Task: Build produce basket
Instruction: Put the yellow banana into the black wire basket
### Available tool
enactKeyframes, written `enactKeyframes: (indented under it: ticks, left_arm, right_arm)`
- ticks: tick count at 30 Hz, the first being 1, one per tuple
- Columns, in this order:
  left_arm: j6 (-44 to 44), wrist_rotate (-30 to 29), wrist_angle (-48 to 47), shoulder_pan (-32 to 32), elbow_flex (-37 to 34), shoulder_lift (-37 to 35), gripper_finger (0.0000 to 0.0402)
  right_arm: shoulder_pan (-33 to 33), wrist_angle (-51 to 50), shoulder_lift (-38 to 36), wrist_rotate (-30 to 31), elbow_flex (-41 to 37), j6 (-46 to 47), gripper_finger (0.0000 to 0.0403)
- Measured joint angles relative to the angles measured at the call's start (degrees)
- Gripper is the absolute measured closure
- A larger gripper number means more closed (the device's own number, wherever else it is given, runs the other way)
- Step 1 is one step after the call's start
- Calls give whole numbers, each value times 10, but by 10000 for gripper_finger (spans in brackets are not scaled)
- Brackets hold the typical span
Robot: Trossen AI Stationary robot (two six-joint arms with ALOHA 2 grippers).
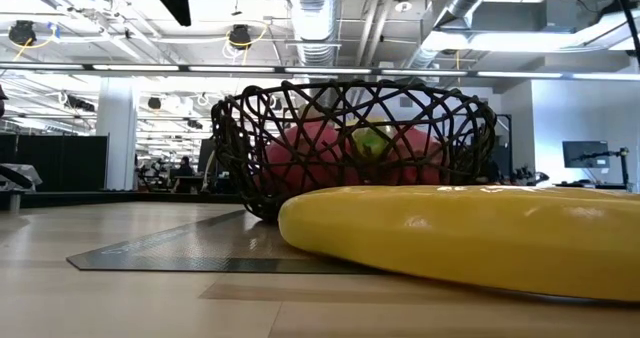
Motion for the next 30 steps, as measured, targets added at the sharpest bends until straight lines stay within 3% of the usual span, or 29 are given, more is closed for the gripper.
enactKeyframes:
  ticks: [8,12,19,24,30]
  left_arm:
    - [12,25,0,0,0,0,280]
    - [6,51,1,0,0,0,280]
    - [-23,93,0,0,0,0,280]
    - [-54,128,-1,0,0,0,280]
    - [-40,135,-2,0,0,0,280]
  right_arm:
    - [109,0,10,7,-11,185,200]
    - [166,8,13,7,-59,279,206]
    - [258,51,14,-2,-159,568,204]
    - [284,124,13,-14,-211,758,202]
    - [286,215,12,-13,-273,909,204]
